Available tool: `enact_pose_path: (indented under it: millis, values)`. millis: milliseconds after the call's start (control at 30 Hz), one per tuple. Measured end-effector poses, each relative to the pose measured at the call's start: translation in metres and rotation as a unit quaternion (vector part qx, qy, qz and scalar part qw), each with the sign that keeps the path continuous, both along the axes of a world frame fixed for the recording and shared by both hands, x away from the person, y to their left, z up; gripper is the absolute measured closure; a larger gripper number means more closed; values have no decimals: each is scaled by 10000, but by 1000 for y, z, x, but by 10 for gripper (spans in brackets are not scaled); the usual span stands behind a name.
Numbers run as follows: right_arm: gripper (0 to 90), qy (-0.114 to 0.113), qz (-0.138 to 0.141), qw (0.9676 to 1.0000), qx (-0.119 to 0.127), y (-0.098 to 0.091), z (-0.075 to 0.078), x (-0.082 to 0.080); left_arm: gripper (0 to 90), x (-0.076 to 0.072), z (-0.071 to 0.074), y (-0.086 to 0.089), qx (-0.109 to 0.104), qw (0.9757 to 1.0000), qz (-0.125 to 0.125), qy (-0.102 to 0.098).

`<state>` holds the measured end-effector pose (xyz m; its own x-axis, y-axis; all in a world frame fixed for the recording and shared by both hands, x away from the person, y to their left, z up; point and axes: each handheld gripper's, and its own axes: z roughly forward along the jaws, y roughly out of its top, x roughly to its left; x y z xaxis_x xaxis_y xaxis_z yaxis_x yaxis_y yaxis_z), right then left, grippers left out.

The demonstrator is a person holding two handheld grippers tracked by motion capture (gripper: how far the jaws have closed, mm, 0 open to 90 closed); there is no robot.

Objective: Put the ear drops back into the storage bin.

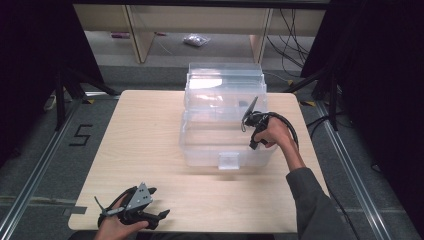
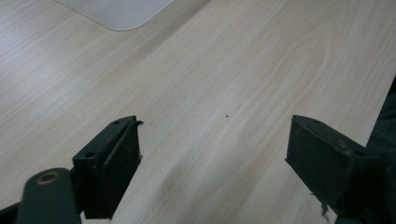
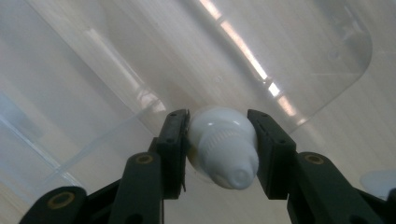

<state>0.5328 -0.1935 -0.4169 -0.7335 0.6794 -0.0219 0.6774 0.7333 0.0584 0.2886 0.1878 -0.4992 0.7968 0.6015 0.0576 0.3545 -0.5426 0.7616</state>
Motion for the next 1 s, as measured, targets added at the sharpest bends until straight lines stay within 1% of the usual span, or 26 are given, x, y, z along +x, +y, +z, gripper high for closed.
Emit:
enact_pose_path:
  millis: [67, 100, 133, 167, 233, 300, 333, 367, 433, 467, 500, 567, 600, 633, 667, 700, 733, 767, 800, 833, 867, 900, 933, 967, 1000]
  values:
    - [600, -47, 75, 10000, -1, -1, -1, 1, 170, 0, 0, 0, -23, 10000, 9, -8]
    - [600, -40, 53, 10000, -17, 0, -1, 1, 170, 0, 0, 0, 6, 10000, 9, -25]
    - [601, -9, -33, 10000, -35, 1, -1, 0, 171, 0, 0, 0, -13, 10000, 5, 2]
    - [600, -21, -36, 10000, -45, 0, -1, 0, 170, 0, 0, 0, -6, 10000, -23, -18]
    - [601, -15, -50, 10000, 15, -1, -4, 0, 171, 0, 0, 0, -24, 10000, -12, -18]
    - [600, 1, -83, 10000, -21, -2, -6, -1, 171, 0, 0, 0, -11, 10000, -4, -8]
    - [601, 71, -69, 9999, -22, -2, -7, 0, 170, 0, 0, 0, -5, 10000, -3, -29]
    - [600, 40, -86, 10000, 16, -4, -10, -1, 170, 0, 0, 0, 32, 10000, 3, -48]
    - [600, 35, -120, 9999, -16, -4, -12, 0, 170, 0, -1, 0, 42, 10000, 7, -46]
    - [600, 53, -70, 10000, 8, -5, -13, 0, 170, 0, -1, 0, 44, 10000, 6, -44]
    - [600, 61, -113, 9999, -32, -5, -14, 0, 170, 0, -1, 0, 41, 10000, 7, -41]
    - [601, 32, -27, 10000, -26, -5, -14, 1, 170, 0, -1, 0, 38, 10000, 10, -44]
    - [600, 38, -72, 10000, 35, -4, -15, 1, 170, 0, -1, 0, 34, 10000, 12, -43]
    - [600, 22, 33, 10000, -3, -4, -15, 2, 170, 0, -1, 0, 40, 10000, 9, -45]
    - [600, 44, -70, 10000, -39, -2, -16, 1, 170, 0, -1, 0, 36, 10000, 10, -47]
    - [600, 85, -63, 9999, 46, -2, -17, 1, 171, 0, 0, 0, 26, 10000, 3, -43]
    - [600, 76, 37, 10000, 6, -2, -17, 3, 170, 0, 0, 0, 22, 10000, 2, -45]
    - [600, 70, 2, 9999, -85, -1, -18, 3, 170, 0, 0, 0, 8, 10000, -30, -19]
    - [600, 98, -69, 9999, -46, -1, -19, 2, 170, 0, 0, 0, 24, 10000, 2, -5]
    - [600, 109, -59, 9999, -45, -1, -19, 2, 171, 0, 0, 1, 65, 10000, 9, -13]
    - [600, 98, -43, 9999, -59, -2, -19, 2, 171, 0, 0, 0, 61, 10000, 7, -11]
    - [600, 116, -87, 9999, -57, -1, -19, 2, 170, 0, 0, 0, 12, 10000, -28, -15]
    - [599, 115, -77, 9999, -69, -1, -19, 2, 170, 0, 0, 0, -1, 10000, -7, -30]
    - [599, 52, 50, 9999, -115, -2, -19, 3, 170, 0, -1, 0, -14, 10000, 2, -27]
    - [599, 138, 18, 9999, -87, -2, -20, 3, 170, 0, 0, 0, 16, 10000, 2, -39]
